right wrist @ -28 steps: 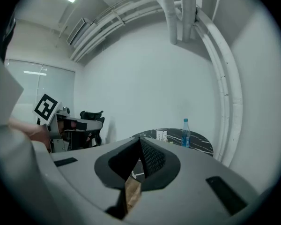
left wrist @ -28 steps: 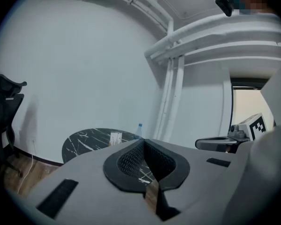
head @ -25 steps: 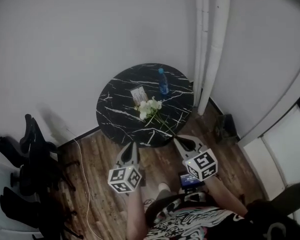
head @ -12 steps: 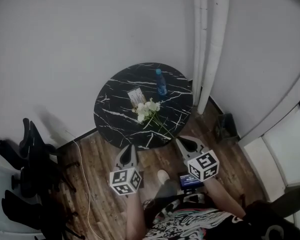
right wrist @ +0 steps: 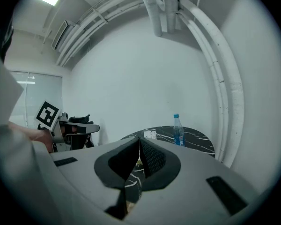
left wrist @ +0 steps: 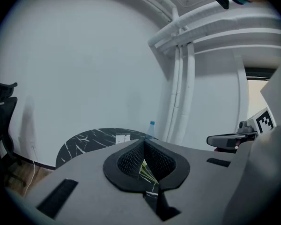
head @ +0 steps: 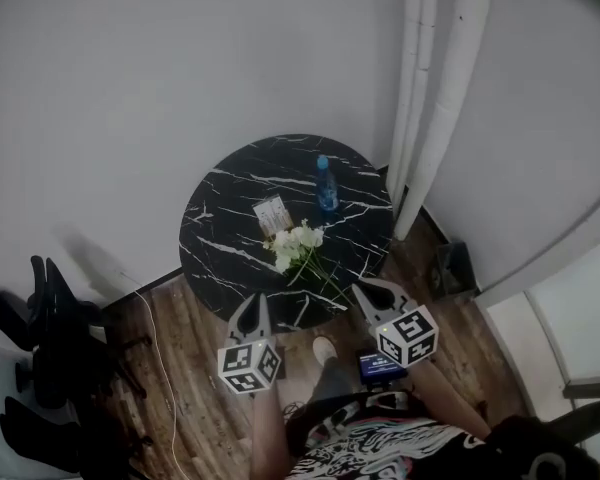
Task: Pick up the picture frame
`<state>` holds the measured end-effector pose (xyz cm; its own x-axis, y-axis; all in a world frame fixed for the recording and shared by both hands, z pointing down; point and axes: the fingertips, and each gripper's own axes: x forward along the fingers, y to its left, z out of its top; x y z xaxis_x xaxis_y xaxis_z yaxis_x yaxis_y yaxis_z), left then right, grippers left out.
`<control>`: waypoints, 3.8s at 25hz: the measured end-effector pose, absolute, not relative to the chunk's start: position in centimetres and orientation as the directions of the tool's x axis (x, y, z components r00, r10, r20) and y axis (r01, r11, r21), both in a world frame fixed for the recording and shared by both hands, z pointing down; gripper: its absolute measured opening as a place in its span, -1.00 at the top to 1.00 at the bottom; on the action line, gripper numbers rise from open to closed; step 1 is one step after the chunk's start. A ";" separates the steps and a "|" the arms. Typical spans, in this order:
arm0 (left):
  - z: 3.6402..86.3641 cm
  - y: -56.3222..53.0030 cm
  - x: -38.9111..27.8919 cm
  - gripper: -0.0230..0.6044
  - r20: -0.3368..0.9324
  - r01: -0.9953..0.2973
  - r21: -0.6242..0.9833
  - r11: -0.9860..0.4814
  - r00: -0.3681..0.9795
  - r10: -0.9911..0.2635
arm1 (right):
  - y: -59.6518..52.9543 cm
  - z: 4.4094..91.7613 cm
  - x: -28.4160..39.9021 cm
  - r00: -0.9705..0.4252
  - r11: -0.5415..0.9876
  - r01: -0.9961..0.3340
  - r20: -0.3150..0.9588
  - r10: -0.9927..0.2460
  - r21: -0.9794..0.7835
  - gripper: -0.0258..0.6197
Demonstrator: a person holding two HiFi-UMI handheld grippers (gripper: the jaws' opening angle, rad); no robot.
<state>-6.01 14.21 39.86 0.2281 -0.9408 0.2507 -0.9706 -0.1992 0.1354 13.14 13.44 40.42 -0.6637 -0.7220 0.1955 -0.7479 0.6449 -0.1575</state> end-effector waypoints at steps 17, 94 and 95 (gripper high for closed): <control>42.9 -5.8 -12.9 0.88 0.285 -0.950 0.188 -0.248 0.294 -0.912 | -4.5 42.4 4.8 -0.629 0.618 -0.773 0.310 -0.713 -0.144 0.86; 59.2 -13.1 -14.6 0.87 0.566 -0.944 0.190 -0.270 0.330 -0.756 | -15.4 57.3 -1.2 -0.718 0.823 -0.560 0.549 -0.428 -0.091 0.85; 59.3 -13.2 -14.5 0.86 0.565 -0.942 0.195 -0.274 0.336 -0.754 | -15.5 57.6 -1.3 -0.718 0.826 -0.556 0.554 -0.421 -0.093 0.85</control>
